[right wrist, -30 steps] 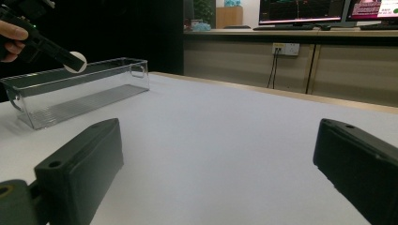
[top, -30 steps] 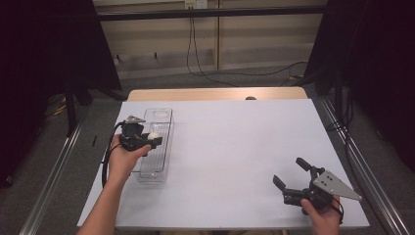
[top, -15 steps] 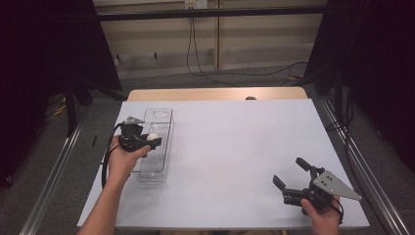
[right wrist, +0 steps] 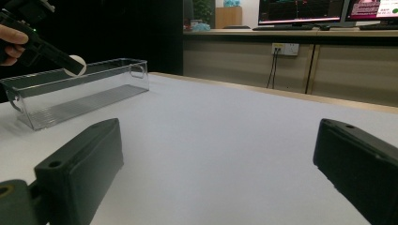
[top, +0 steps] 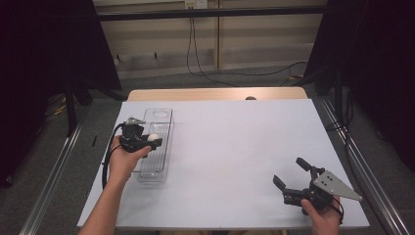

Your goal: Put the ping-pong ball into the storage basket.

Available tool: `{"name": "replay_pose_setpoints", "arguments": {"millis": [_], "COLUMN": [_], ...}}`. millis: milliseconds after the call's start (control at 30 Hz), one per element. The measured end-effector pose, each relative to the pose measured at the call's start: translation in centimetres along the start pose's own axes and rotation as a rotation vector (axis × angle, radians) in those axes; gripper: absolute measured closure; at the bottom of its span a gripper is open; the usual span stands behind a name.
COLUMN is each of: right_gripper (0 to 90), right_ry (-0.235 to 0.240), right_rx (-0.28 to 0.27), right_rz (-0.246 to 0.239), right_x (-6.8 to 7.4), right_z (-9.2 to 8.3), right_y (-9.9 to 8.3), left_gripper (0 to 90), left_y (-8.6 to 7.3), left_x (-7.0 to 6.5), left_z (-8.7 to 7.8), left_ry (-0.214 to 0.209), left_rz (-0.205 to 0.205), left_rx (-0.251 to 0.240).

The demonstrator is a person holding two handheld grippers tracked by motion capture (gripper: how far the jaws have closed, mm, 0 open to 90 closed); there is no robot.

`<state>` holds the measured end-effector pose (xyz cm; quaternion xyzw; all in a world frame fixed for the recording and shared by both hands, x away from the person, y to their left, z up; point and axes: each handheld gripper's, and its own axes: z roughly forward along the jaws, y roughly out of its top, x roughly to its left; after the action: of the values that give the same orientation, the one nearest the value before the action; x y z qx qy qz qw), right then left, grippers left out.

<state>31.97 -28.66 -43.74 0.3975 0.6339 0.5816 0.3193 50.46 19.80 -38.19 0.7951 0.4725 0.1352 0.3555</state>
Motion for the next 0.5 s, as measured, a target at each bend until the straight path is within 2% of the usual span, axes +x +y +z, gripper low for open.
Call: {"name": "replay_pose_setpoints", "arguments": {"millis": [200,333,367,500], "right_gripper": [1.4,1.4,1.4,1.4], "right_ry": [-0.001,0.0,-0.001,-0.003], "right_rx": [-0.005,-0.004,-0.005,-0.004], "right_rz": [-0.002,-0.003,0.0,-0.002], "right_x": [0.01,0.0,0.02,0.03], "right_z": [0.11,0.06,0.09,0.09], "right_y": [0.0,0.0,0.01,0.0], "left_gripper": [50.8,50.8,50.8,50.8], "left_y": [-0.15,-0.44,-0.57,-0.68], "left_x": [-0.08,0.01,-0.13,0.17], "left_z": [0.14,0.26,0.47,0.35], "left_ry": [0.013,0.012,0.006,0.009], "left_rz": [-0.001,0.007,-0.02,0.007], "left_rx": [-0.017,0.003,-0.016,0.009]}}
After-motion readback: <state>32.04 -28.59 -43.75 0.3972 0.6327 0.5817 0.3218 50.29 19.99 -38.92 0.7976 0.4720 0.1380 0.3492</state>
